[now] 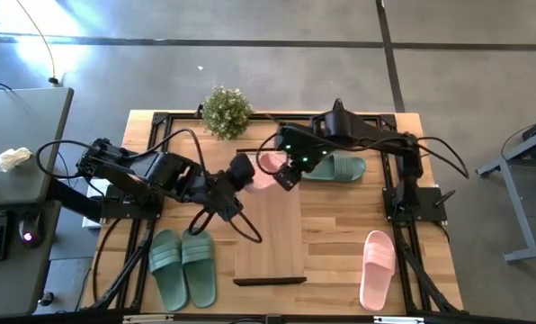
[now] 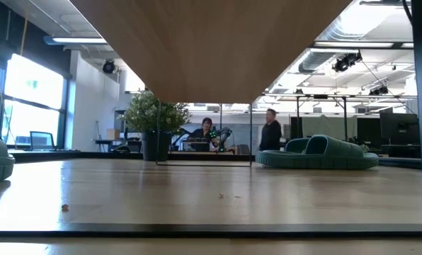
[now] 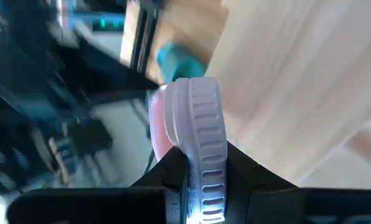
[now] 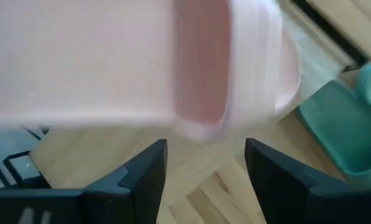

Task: Pick and place slides into the shelf
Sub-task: Put the left pink slide under the shelf

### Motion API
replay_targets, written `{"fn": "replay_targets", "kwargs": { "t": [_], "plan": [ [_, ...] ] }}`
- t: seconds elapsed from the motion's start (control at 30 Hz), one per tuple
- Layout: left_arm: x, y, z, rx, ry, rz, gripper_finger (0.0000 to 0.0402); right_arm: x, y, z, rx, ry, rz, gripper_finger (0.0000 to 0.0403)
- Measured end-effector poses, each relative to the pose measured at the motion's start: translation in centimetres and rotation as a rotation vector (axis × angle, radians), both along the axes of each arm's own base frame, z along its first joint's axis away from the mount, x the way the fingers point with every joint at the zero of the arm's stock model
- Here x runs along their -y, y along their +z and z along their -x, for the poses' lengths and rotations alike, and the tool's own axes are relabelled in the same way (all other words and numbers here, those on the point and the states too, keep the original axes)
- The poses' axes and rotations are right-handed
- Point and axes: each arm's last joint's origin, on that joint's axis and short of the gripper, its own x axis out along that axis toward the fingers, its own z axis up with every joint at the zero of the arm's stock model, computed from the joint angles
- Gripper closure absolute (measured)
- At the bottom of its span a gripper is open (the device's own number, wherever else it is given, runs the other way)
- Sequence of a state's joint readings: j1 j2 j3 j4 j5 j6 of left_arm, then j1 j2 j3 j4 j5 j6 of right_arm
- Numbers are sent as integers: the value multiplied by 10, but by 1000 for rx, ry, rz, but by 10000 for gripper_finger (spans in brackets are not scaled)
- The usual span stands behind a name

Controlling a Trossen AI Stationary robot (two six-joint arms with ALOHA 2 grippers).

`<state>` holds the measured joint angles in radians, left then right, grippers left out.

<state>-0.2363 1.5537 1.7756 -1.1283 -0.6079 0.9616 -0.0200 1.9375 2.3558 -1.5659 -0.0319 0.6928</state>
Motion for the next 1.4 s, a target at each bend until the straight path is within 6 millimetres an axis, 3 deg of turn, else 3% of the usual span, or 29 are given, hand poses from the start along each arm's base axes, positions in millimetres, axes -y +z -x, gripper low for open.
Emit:
{"fn": "replay_targets", "kwargs": {
  "t": [0.23,0.5,0.7,0.9,1.13,1.4],
  "plan": [
    [16,7,28,-40,-14,-95,359,0,36,34,122,10,164,196],
    [33,29,89,33,-40,20,359,0,66,71,218,63,369,196],
    [30,41,137,73,-18,205,359,1,80,80,295,142,467,196],
    [27,43,158,79,-2,339,359,1,83,79,313,235,527,196],
    [30,25,160,-9,-30,348,362,0,82,79,304,316,552,196],
    [23,-21,171,-126,59,355,362,0,79,82,253,356,563,197]
  ]
}}
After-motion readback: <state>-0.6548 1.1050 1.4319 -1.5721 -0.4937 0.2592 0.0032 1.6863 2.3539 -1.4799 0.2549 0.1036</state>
